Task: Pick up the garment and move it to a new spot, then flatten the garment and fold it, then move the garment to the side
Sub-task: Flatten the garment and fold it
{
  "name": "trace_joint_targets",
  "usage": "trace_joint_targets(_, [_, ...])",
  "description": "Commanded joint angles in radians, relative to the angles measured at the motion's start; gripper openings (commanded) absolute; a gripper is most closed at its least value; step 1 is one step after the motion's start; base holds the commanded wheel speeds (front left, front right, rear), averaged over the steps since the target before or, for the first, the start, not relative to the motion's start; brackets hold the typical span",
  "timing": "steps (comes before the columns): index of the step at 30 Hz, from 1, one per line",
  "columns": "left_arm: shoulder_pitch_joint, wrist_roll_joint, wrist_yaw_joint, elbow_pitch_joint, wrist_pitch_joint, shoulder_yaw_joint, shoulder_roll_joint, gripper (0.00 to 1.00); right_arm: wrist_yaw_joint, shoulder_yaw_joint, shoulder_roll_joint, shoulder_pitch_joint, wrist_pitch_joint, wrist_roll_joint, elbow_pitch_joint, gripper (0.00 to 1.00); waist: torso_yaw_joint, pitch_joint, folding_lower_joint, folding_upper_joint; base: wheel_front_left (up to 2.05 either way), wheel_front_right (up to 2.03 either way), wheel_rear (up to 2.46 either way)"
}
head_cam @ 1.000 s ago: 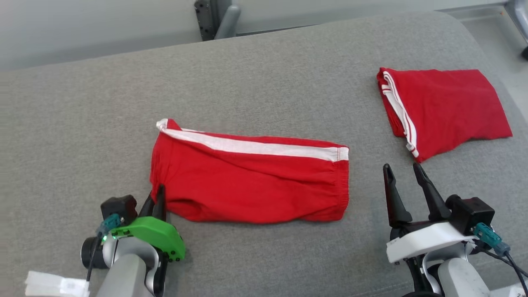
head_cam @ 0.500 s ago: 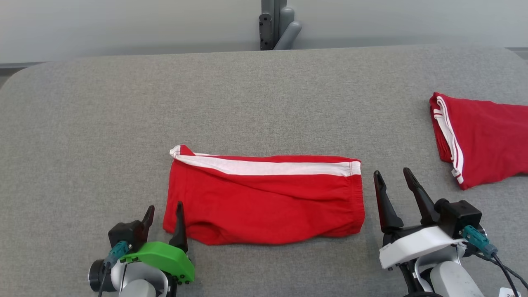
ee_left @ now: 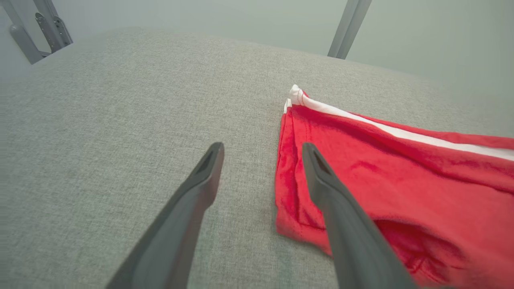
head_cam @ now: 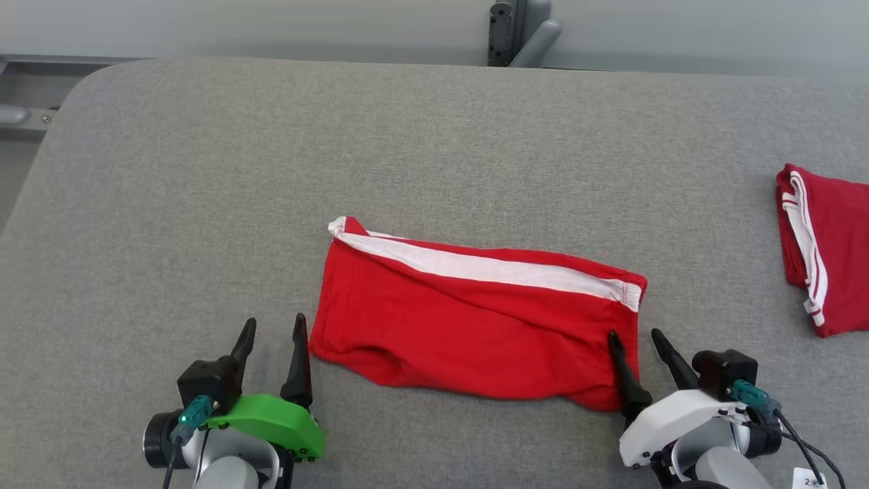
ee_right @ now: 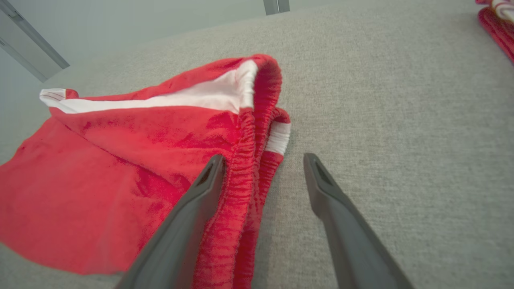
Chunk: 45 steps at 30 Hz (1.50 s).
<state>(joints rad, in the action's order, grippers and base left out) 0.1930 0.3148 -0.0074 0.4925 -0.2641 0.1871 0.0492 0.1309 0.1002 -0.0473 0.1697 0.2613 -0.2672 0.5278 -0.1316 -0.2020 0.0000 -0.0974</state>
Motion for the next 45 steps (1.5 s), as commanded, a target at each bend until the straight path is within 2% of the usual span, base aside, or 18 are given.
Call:
trace_joint_targets(1, [-0.016,0.005,0.005,0.001,0.001,-0.007,0.003,1.0,-0.001,-0.007,-0.004,0.008,0.001,-0.02,0.02,1.0,-0.029,-0.013,0.0,-0.0001,0.0,0.0,0.0])
trace_joint_targets(3, [-0.019,0.012,0.008,0.004,0.001,-0.012,0.003,1.0,-0.001,-0.005,-0.003,0.022,0.001,-0.033,0.076,1.0,-0.041,-0.016,0.0,-0.0001,0.0,0.0,0.0])
trace_joint_targets(8, [-0.024,-0.001,0.002,-0.001,0.001,-0.032,0.003,1.0,-0.001,0.04,-0.002,0.05,-0.002,-0.178,0.165,1.0,-0.053,-0.022,0.0,-0.0001,0.0,0.0,0.0])
trace_joint_targets(10, [-0.027,-0.005,0.003,-0.004,0.001,-0.038,0.003,1.0,0.0,0.066,0.0,0.058,-0.003,-0.225,0.184,0.29,-0.052,-0.022,0.0,-0.0001,0.0,0.0,0.0])
trace_joint_targets(11, [-0.029,-0.006,0.003,-0.006,0.001,-0.04,0.003,1.0,0.0,0.071,0.001,0.059,-0.004,-0.256,0.192,0.0,-0.051,-0.021,0.0,-0.0001,0.0,0.0,0.0])
trace_joint_targets(16, [-0.041,-0.007,0.001,-0.01,0.001,-0.043,0.003,1.0,-0.002,0.025,-0.005,0.075,-0.002,-0.341,0.184,0.0,-0.032,-0.017,0.0,-0.0001,0.0,0.0,0.0])
trace_joint_targets(20, [-0.046,-0.001,-0.001,-0.006,0.001,-0.044,0.003,1.0,-0.002,-0.049,-0.02,0.097,0.001,-0.347,0.161,0.0,-0.01,-0.01,0.0,-0.0001,0.0,0.0,0.0])
trace_joint_targets(24, [-0.055,0.004,0.0,0.003,0.001,-0.037,0.003,1.0,-0.001,-0.065,-0.08,0.119,0.001,-0.351,0.138,0.0,0.023,0.003,0.0,-0.0001,0.0,0.0,0.0])
trace_joint_targets(29, [-0.064,0.016,-0.003,0.015,0.001,-0.024,0.003,1.0,0.0,0.043,-0.104,0.137,-0.057,-0.424,0.045,0.0,0.048,0.014,0.0,-0.0001,0.0,0.0,0.0])
trace_joint_targets(36, [-0.06,0.033,-0.004,0.023,0.001,0.011,0.003,1.0,0.0,0.262,-0.115,0.126,-0.259,-0.585,-0.194,0.0,0.041,0.019,0.0,-0.0001,0.0,0.0,0.0])
trace_joint_targets(41, [-0.051,0.041,0.0,0.029,0.001,0.03,0.003,1.0,0.0,0.323,-0.093,0.155,-0.314,-0.619,-0.23,0.0,0.002,0.016,0.0,-0.0001,0.0,0.0,0.0])
trace_joint_targets(45, [-0.03,0.04,0.003,0.027,0.001,0.051,0.004,1.0,0.0,0.366,-0.069,0.203,-0.301,-0.589,-0.176,0.0,-0.065,0.003,0.0,-0.0001,0.0,0.0,0.0])
